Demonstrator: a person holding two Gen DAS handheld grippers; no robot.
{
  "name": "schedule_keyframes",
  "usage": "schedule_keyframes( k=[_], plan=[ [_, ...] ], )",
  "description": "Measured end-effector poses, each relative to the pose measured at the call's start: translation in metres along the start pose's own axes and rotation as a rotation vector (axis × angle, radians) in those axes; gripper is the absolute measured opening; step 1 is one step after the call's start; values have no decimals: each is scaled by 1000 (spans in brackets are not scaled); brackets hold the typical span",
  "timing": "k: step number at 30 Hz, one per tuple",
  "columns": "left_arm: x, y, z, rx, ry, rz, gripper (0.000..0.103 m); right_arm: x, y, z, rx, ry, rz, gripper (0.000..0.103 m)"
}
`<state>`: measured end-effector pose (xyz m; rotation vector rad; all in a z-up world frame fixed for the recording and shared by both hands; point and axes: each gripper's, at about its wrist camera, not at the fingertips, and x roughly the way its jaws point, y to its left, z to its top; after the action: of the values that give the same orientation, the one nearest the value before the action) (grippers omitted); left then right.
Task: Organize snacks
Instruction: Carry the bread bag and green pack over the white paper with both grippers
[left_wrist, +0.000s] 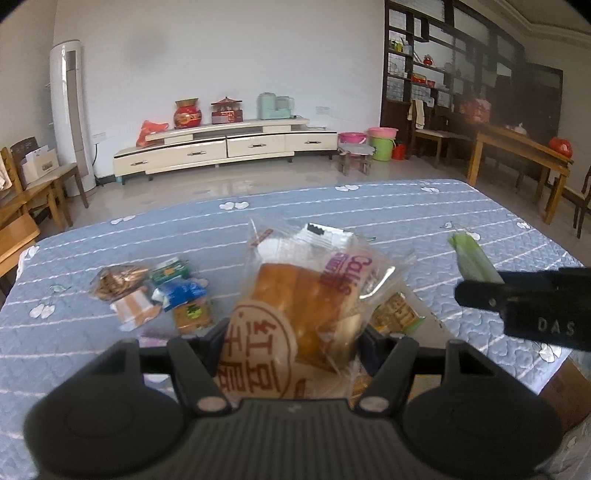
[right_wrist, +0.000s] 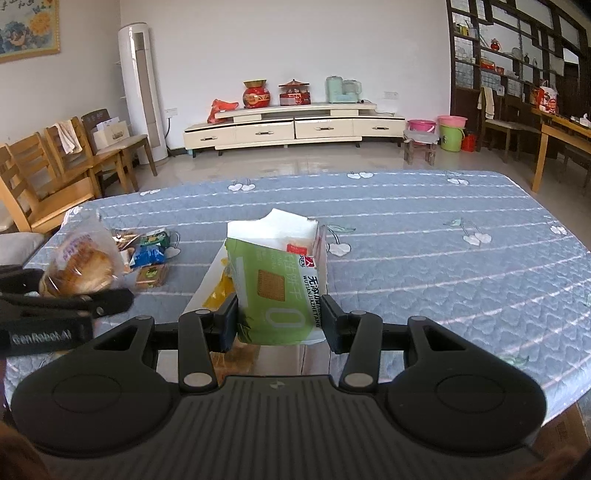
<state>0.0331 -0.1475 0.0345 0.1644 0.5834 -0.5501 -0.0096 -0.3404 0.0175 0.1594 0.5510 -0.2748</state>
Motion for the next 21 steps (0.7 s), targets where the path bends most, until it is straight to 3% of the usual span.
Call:
schedule_keyframes(
  k=[21],
  plan=[
    [40,-25,17,35,16,-35,68,36,-4,28,-23,2,16,57]
  ],
)
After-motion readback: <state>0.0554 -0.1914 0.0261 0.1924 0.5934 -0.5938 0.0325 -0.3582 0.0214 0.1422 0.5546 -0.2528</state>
